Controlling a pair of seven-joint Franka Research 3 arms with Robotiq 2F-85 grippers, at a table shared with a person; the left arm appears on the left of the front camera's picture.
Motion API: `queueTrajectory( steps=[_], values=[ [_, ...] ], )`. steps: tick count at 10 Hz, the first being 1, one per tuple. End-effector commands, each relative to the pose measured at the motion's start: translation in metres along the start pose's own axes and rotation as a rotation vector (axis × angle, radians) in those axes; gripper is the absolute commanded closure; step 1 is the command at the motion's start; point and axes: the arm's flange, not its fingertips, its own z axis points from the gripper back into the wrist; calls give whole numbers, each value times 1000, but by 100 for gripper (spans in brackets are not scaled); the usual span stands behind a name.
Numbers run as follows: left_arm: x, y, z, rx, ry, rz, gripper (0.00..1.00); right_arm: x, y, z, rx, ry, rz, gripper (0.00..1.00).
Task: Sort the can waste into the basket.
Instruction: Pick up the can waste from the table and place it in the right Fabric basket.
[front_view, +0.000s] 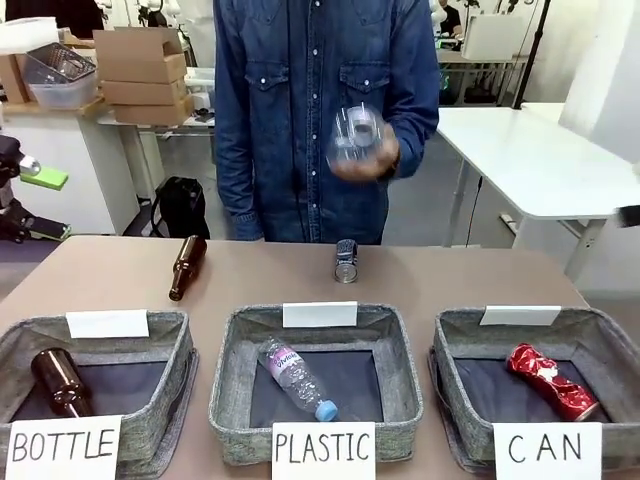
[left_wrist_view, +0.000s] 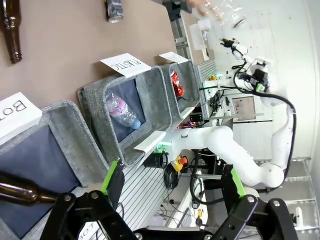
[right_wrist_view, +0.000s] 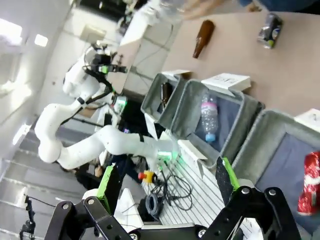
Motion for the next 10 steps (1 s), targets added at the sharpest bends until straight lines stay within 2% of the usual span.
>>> queueTrajectory(
  steps=[1,3,4,5,6,7,10],
  values=[
    [0,0,2,-4,6,-23,0,-9,-2,-5,-83,-71,-16,0],
    [0,0,2,-4,6,-23,0,-1,-10,-22,-96,-44,-37,0],
    [0,0,2,-4,6,-23,0,13,-8,-40,-87,-18,-9,0],
    [0,0,2,-4,6,-23,0,38,-6,-73,-135,26,3,0],
    [0,0,2,-4,6,-23,0,57,-6,-100,-116,87,20,0],
    [0,0,2,-4,6,-23,0,57,-7,-93,-81,89,28,0],
    [0,0,2,-4,6,-23,0,1,-18,-20,-82,0,-28,0]
  ],
)
